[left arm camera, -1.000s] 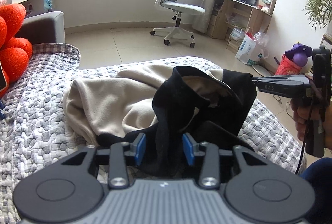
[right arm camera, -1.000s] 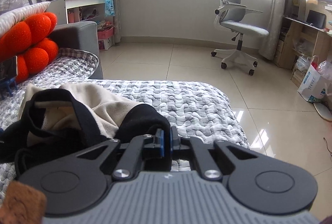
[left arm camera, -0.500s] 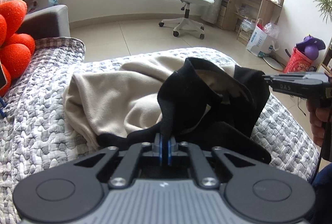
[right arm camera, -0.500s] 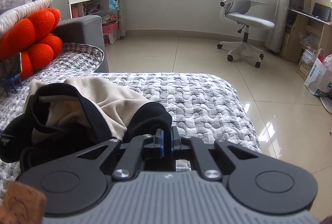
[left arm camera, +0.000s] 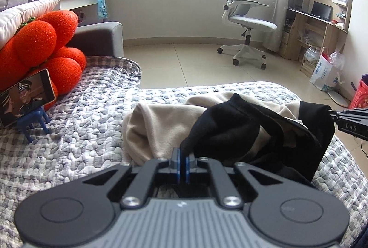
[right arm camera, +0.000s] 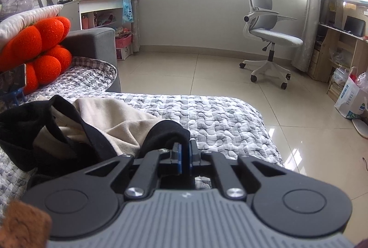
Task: Fold clothes
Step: 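Pull the gripped black fabric up with both grippers, gathering the sweatshirt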
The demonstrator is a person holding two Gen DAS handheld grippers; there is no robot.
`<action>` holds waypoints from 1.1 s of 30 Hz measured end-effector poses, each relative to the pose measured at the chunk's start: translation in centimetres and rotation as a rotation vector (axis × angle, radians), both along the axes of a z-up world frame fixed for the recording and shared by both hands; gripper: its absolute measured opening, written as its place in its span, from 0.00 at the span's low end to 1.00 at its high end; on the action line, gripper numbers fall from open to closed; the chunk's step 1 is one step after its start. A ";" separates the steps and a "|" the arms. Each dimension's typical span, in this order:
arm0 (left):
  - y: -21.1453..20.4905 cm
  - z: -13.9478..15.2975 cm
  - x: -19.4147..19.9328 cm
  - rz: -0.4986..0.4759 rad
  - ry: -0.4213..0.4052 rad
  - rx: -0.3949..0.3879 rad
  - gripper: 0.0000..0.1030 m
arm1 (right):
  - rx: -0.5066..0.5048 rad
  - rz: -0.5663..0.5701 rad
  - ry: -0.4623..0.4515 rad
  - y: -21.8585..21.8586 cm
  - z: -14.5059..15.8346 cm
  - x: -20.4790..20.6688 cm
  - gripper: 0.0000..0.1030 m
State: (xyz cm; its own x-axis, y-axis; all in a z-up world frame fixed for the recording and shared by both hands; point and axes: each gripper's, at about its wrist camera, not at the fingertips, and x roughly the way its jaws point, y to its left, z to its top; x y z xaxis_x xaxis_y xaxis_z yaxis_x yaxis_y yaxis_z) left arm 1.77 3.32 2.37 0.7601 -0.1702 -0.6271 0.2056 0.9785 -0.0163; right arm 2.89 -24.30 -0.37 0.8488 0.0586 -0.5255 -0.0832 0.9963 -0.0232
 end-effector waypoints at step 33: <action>-1.7 -3.5 1.6 0.001 0.119 0.084 0.08 | -0.025 0.022 0.105 0.7 -1.3 0.7 0.07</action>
State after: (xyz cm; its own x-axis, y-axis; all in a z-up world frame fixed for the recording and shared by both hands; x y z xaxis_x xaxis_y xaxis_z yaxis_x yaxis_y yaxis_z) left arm 3.37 1.64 -1.17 0.6798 -0.1125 -0.7247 0.2056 0.9778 0.0411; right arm 3.57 -23.55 -1.72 0.7874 0.0621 -0.6133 -0.1081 0.9934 -0.0382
